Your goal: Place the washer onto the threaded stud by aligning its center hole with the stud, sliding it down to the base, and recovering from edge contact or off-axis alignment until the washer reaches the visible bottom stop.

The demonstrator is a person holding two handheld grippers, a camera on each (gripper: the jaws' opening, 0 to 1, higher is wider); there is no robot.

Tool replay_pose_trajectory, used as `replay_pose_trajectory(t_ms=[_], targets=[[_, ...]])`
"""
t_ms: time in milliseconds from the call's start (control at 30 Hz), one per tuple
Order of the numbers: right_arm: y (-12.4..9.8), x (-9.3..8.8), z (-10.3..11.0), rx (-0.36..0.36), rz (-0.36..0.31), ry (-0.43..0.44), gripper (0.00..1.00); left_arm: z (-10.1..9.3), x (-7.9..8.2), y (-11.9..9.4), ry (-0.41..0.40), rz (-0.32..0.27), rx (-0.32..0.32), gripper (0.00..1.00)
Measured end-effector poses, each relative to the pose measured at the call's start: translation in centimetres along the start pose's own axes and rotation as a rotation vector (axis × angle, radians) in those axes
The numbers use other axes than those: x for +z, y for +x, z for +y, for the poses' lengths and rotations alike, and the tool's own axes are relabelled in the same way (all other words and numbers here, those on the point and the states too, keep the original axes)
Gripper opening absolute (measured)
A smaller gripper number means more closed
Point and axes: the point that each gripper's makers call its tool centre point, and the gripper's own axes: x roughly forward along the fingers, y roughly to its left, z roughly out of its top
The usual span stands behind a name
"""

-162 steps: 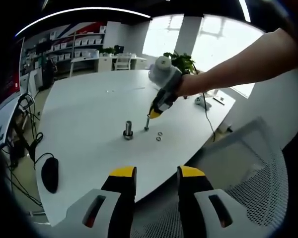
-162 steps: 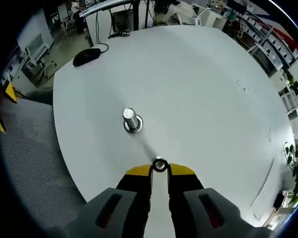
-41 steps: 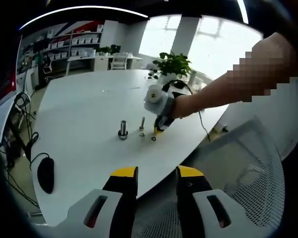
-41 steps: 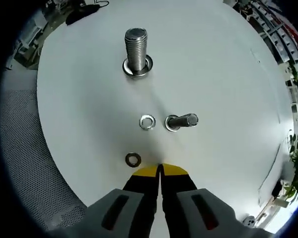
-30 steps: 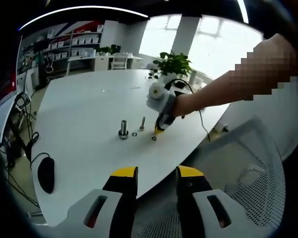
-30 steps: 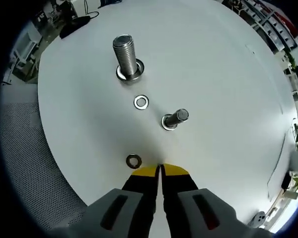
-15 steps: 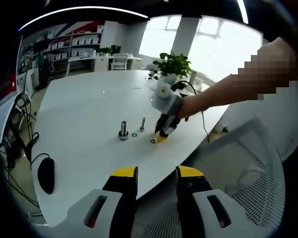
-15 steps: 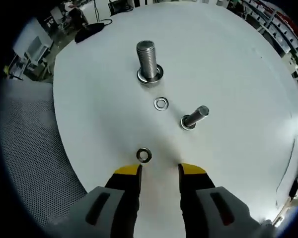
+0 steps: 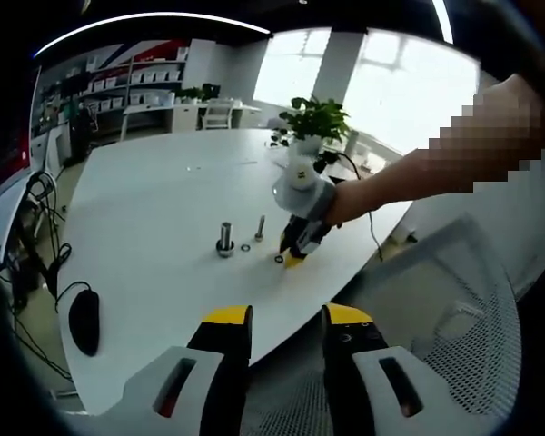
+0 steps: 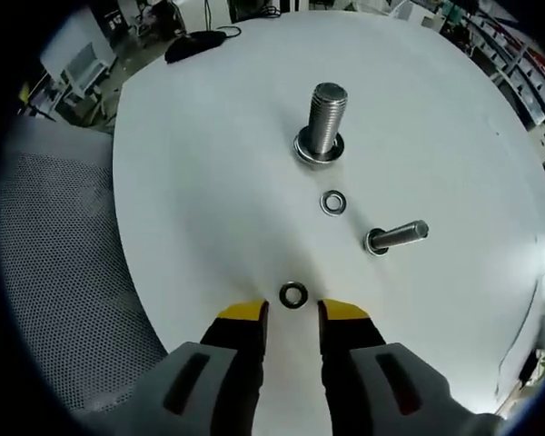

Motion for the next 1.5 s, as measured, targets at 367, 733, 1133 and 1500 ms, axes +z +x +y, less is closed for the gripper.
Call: replay_pose_trajectory(t_ms=[367, 733, 1133, 1500], targets=[[-0.1, 0.2, 0.3, 0.004, 0.056, -0.049, 0.22, 0.0, -0.1, 0.1, 0.0, 0.003, -0.003, 0.28], [0.1, 1.1, 0.3, 0.011, 0.074, -0.11, 0.16, -0.1, -0.1, 0.1, -0.001, 0.005, -0.007, 0.28], [-0.3, 0.9, 0.7, -0.025, 0.271, -0.088, 0.15, -0.1, -0.1, 0.1, -0.001, 0.008, -0.009, 0.28], [0.3, 0.7, 0.7, -0.032, 0.123, 0.018, 0.14, 0.1, -0.1, 0.0, -0.003, 0.002, -0.002, 0.28]])
